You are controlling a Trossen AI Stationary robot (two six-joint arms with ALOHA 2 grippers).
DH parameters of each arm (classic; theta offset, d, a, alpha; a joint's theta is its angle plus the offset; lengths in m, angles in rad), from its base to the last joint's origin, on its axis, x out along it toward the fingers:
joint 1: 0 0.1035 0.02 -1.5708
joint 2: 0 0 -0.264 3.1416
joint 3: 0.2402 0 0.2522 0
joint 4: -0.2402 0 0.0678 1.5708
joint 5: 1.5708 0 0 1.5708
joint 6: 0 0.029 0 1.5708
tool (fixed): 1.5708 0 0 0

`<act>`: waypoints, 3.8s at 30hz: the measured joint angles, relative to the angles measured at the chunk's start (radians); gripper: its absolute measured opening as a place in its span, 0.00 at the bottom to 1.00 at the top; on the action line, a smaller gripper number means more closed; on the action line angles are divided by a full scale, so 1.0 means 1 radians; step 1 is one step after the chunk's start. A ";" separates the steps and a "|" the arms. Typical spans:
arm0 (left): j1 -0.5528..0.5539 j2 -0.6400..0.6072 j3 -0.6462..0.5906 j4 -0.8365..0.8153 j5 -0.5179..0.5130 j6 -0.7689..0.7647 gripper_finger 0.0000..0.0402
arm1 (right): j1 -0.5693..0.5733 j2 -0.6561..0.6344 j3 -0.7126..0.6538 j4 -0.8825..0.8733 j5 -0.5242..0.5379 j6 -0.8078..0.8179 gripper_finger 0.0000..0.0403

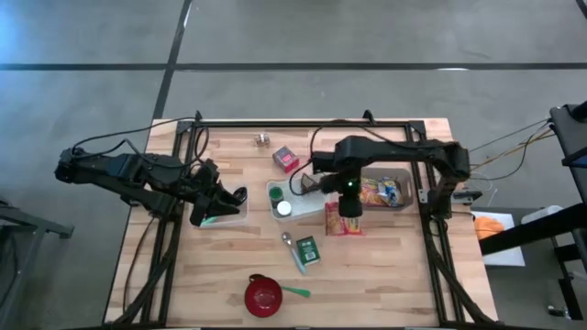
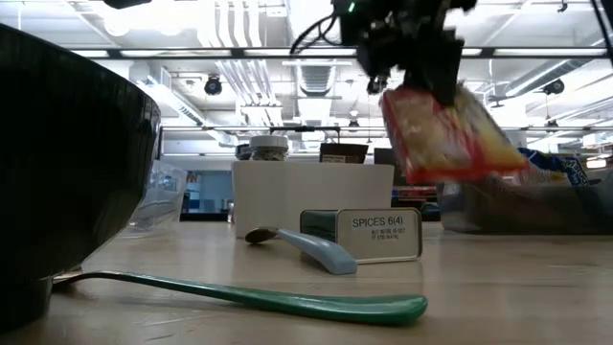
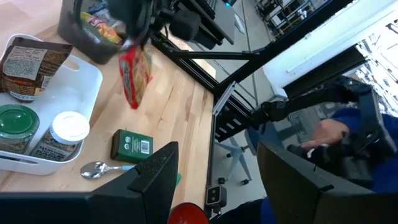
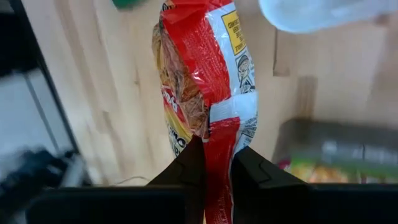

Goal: Pick & Place Food Item
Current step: Put the red noodle pack into the black bin

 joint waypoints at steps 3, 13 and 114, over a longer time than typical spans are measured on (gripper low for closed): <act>0.000 0.000 0.000 0.000 -0.013 -0.022 0.55 | 0.000 -0.072 0.000 0.004 0.021 0.157 0.08; 0.000 0.000 0.000 0.026 -0.131 -0.060 0.55 | -0.003 -0.317 0.000 -0.017 0.330 0.686 0.08; 0.047 0.000 0.000 0.030 -0.188 -0.052 0.55 | -0.320 -0.691 -0.662 -0.141 0.150 0.995 0.08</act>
